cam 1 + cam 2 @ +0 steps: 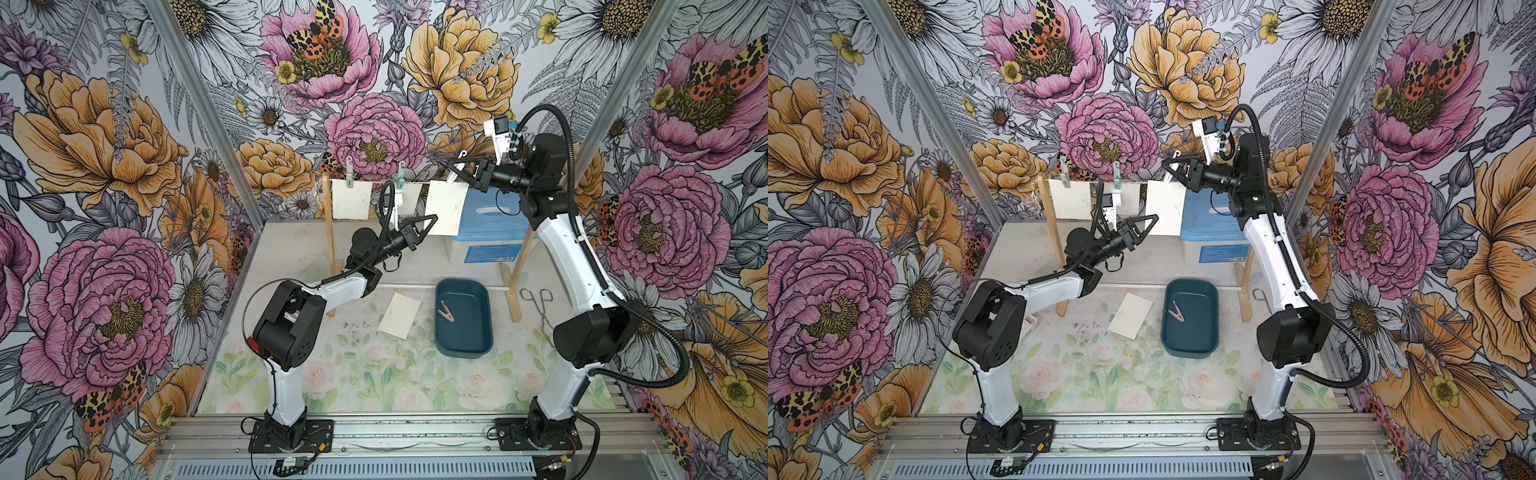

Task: Remove the postcards from the strings
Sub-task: Remove the clamp from the clothesline, then place the postcard at the center of the board.

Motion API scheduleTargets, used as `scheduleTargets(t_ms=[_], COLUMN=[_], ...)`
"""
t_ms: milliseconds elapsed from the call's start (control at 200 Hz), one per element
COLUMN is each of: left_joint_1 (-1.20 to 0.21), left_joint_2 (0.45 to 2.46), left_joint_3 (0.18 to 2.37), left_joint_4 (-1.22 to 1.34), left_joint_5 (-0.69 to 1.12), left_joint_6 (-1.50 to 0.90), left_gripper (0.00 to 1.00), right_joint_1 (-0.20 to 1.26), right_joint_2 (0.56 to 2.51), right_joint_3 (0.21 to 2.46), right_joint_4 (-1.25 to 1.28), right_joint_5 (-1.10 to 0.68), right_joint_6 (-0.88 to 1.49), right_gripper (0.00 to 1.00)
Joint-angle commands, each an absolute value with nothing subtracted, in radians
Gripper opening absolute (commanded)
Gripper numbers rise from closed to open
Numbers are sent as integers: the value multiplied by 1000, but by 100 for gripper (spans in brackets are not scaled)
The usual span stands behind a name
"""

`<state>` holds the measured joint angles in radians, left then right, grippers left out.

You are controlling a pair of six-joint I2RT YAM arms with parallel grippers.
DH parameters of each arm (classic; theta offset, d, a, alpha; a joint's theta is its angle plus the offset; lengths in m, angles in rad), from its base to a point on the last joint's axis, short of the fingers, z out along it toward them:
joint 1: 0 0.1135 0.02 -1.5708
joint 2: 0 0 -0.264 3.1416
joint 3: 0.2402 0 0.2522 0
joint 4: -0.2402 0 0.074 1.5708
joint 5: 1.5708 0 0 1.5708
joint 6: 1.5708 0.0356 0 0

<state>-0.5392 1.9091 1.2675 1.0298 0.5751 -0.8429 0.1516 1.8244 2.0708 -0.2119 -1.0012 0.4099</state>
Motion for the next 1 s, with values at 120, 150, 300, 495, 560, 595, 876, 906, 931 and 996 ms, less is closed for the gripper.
scheduleTargets(t_ms=[120, 150, 300, 495, 560, 595, 876, 906, 931, 996], left_joint_1=[-546, -546, -551, -557, -560, -560, -572, -574, -576, -580], left_joint_2=[1883, 1880, 1863, 1840, 1834, 1830, 1777, 1774, 1770, 1763], left_joint_3=[1211, 1203, 1143, 1062, 1036, 1021, 886, 871, 861, 833], left_joint_4=[1092, 1096, 1126, 1168, 1178, 1180, 1240, 1243, 1243, 1242], left_joint_5=[590, 590, 580, 569, 567, 565, 540, 536, 532, 523], left_joint_6=[-850, -850, -848, -856, -857, -857, -866, -867, -866, -864], left_gripper=[0, 0, 0, 0, 0, 0, 0, 0, 0, 0], right_joint_1=[155, 155, 155, 155, 154, 155, 156, 156, 156, 158], right_joint_2=[1752, 1748, 1711, 1650, 1627, 1615, 1526, 1514, 1504, 1479], right_joint_3=[2048, 2043, 2018, 1970, 1949, 1937, 1834, 1818, 1806, 1772], right_joint_4=[-208, -208, -209, -207, -207, -207, -206, -205, -206, -206], right_joint_5=[-945, -942, -927, -907, -901, -897, -859, -854, -852, -847], right_joint_6=[385, 385, 374, 353, 344, 342, 317, 312, 310, 307], right_gripper=[8, 8, 8, 8, 8, 8, 8, 8, 8, 8])
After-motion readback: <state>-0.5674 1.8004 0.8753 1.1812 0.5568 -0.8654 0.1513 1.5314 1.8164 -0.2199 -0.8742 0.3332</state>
